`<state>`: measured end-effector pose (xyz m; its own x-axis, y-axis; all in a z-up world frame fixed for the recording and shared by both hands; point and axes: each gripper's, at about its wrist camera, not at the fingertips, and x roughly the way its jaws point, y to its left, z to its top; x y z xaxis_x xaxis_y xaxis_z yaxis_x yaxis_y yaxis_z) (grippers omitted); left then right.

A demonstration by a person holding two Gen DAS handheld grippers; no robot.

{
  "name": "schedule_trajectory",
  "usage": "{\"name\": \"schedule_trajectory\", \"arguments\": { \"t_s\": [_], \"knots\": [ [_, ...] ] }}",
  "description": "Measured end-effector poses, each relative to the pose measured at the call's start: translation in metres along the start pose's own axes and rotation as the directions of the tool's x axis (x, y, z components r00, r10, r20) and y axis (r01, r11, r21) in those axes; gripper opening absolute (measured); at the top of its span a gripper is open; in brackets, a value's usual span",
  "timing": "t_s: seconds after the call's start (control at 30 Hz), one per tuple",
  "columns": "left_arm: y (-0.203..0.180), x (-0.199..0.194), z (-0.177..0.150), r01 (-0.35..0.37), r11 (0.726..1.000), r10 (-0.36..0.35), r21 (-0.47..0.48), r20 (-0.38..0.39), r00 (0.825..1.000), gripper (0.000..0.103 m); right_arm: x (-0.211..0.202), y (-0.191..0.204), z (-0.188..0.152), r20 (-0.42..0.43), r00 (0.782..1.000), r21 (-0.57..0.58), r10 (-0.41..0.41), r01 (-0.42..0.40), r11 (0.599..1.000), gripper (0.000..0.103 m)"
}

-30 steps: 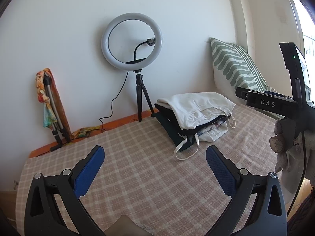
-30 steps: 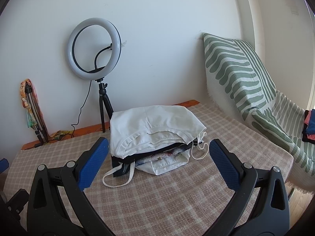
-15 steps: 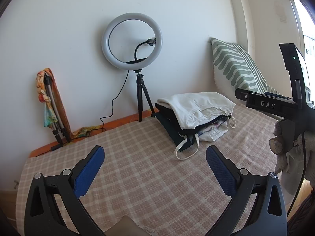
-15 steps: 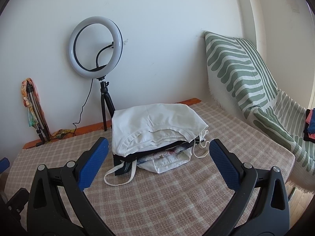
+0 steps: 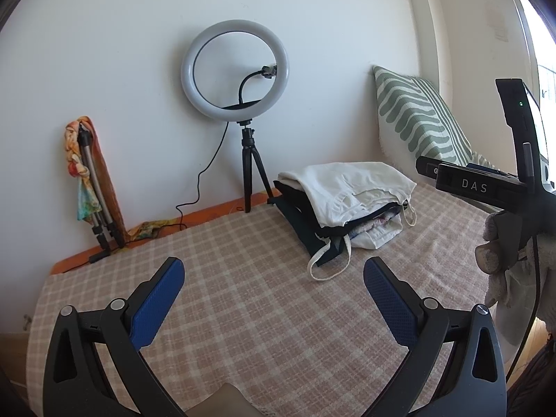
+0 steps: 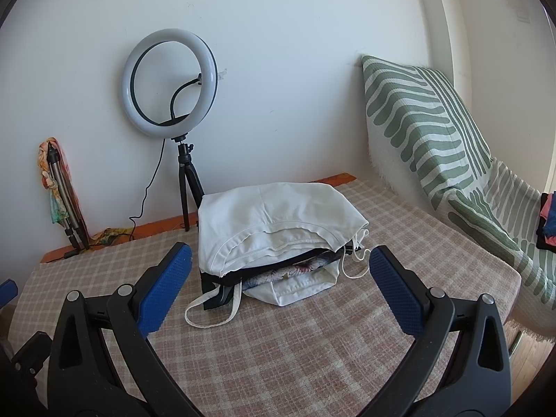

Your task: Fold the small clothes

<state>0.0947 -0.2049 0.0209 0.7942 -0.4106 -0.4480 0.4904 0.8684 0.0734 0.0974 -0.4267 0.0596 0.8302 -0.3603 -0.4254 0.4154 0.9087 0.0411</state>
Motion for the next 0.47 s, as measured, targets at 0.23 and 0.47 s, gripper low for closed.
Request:
{"name": "schedule_trajectory", "arguments": {
  "t_s": [0.23,0.47],
  "knots": [
    [-0.0012,0.0011,-0.0004,0.003,1.0,-0.003,-0.005,-0.004,1.0,0.103,0.0001,-0.0001,0.0003,-0.001,1.0,0.0,0.001,-0.001,1.0,0.103],
    [-0.0037,0.0009,-0.0005,-0.003,1.0,0.003,-0.005,-0.002,1.0,0.103,0.0003,0.0009,-0.0002,-0.001,1.0,-0.002,0.001,-0.001,1.0,0.103]
  ]
}}
